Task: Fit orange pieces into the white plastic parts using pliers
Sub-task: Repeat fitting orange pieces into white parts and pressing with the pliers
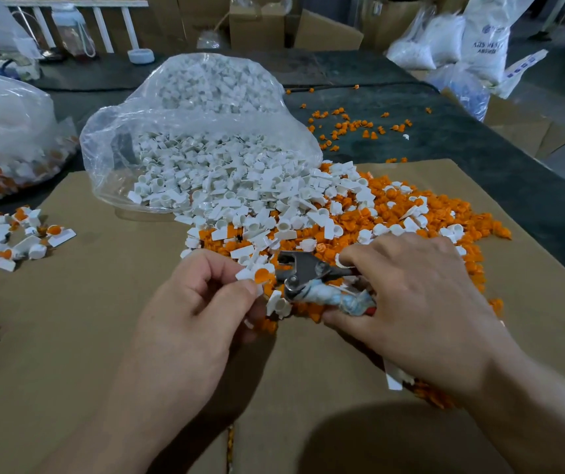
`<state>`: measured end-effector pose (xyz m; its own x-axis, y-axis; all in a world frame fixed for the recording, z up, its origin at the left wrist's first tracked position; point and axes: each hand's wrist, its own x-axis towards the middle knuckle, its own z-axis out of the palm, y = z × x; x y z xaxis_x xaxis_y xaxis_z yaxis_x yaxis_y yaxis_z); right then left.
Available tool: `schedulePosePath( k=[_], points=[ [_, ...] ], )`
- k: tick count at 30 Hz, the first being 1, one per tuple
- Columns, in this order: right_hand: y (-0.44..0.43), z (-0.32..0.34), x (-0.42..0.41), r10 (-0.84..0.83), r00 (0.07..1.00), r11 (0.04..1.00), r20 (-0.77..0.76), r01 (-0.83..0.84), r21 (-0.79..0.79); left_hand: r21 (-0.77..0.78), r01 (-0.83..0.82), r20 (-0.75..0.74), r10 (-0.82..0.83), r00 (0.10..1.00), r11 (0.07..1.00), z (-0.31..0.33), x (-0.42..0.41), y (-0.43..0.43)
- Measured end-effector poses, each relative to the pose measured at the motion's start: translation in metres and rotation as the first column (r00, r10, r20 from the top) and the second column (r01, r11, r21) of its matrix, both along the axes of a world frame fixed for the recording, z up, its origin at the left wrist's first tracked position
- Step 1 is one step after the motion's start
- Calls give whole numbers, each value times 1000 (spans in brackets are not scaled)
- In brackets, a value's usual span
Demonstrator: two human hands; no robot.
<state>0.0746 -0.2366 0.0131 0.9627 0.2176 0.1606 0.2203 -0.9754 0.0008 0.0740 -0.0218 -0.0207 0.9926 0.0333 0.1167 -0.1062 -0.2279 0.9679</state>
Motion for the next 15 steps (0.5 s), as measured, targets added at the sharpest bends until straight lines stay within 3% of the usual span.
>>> schedulePosePath(
  k=[7, 11, 15],
  points=[
    [3, 3, 0, -5, 998, 999, -68, 8, 36, -89, -40, -68, 34, 997, 995, 8, -3, -6],
    [16, 12, -10, 158, 980, 947, 121, -185, 264, 17, -39, -30, 39, 999, 999, 10, -7, -5],
    [28, 12, -14, 290, 938, 915, 191, -330, 233, -9, 6, -8, -6, 1000, 1000, 8, -13, -9]
  ],
)
